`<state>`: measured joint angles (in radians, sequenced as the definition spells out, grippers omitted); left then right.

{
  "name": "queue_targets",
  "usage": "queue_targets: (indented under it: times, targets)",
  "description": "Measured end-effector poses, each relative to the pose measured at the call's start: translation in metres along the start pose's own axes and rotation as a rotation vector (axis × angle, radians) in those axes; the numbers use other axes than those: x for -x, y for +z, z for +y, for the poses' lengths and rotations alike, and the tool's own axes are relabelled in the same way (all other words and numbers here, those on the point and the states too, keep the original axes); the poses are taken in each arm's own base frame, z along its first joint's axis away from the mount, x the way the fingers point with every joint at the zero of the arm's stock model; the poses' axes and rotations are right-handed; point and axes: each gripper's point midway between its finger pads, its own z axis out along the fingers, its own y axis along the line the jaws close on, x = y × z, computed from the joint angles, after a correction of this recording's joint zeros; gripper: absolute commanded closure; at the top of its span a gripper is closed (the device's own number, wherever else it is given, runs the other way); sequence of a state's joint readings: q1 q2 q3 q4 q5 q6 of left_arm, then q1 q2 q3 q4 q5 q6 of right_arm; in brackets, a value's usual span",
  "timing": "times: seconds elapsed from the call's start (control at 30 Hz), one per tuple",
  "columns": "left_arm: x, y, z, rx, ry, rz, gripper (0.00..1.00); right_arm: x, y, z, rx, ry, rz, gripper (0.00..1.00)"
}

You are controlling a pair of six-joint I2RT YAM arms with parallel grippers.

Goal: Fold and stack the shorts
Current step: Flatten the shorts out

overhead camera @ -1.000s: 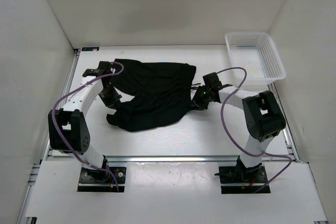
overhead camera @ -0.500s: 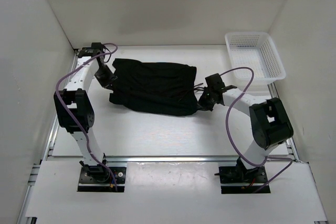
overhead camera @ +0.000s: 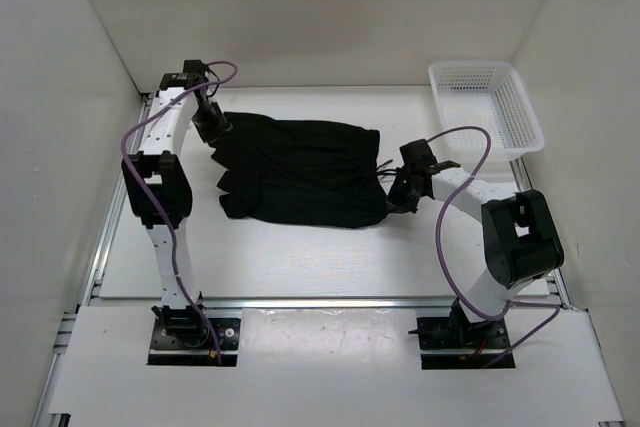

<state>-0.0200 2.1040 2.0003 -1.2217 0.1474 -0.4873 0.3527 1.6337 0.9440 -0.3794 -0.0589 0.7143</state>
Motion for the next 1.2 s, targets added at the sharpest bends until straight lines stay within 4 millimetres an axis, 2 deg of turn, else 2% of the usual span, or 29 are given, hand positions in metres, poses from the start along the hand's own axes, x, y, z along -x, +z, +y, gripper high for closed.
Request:
queue_targets:
  times: [0.07, 0.13, 0.2, 0.27, 0.3, 0.43, 0.5, 0.57, 0.7, 0.8, 0.87, 0.9, 1.03, 1.2]
  targets:
    - [0.013, 0.01, 0.0, 0.021, 0.008, -0.011, 0.74, 0.004, -0.003, 0.003, 0.001, -0.009, -0.001, 1.0]
    - [0.013, 0.018, 0.009, 0.062, 0.004, -0.014, 0.78, 0.008, -0.005, 0.007, 0.008, -0.016, -0.01, 1.0]
    - [-0.002, 0.017, 0.024, 0.111, -0.001, -0.005, 0.78, 0.011, -0.006, 0.009, 0.014, -0.019, -0.015, 1.0]
    - [-0.028, 0.006, 0.041, 0.14, -0.01, 0.015, 0.76, 0.011, -0.006, 0.009, 0.015, -0.019, -0.014, 1.0]
    - [-0.039, -0.003, 0.045, 0.141, -0.011, 0.017, 0.69, 0.011, -0.006, 0.008, 0.013, -0.021, -0.013, 1.0]
    - [-0.061, -0.025, 0.054, 0.106, -0.019, -0.026, 0.62, 0.01, -0.006, 0.009, 0.014, -0.027, -0.002, 1.0]
    - [-0.064, -0.019, 0.056, 0.093, -0.025, -0.019, 0.57, 0.01, -0.006, 0.01, 0.016, -0.031, 0.002, 1.0]
    - [-0.065, -0.003, 0.057, 0.092, -0.034, 0.007, 0.56, 0.01, -0.006, 0.01, 0.018, -0.035, 0.005, 1.0]
    - [-0.062, 0.035, 0.06, 0.106, -0.043, 0.067, 0.56, 0.011, -0.007, 0.012, 0.022, -0.039, 0.005, 1.0]
    - [-0.057, 0.054, 0.06, 0.117, -0.045, 0.091, 0.56, 0.013, -0.008, 0.014, 0.025, -0.04, 0.003, 1.0]
    - [-0.052, 0.06, 0.059, 0.116, -0.041, 0.091, 0.76, 0.013, -0.008, 0.013, 0.024, -0.041, 0.004, 1.0]
    - [-0.05, 0.061, 0.058, 0.116, -0.041, 0.088, 0.9, 0.012, -0.008, 0.013, 0.023, -0.04, 0.005, 1.0]
    - [-0.035, 0.054, 0.054, 0.121, -0.027, 0.057, 0.9, 0.012, -0.009, 0.012, 0.02, -0.04, 0.008, 1.0]
    - [0.01, 0.021, 0.04, 0.121, -0.027, -0.076, 0.9, 0.011, -0.012, 0.012, 0.021, -0.04, 0.006, 1.0]
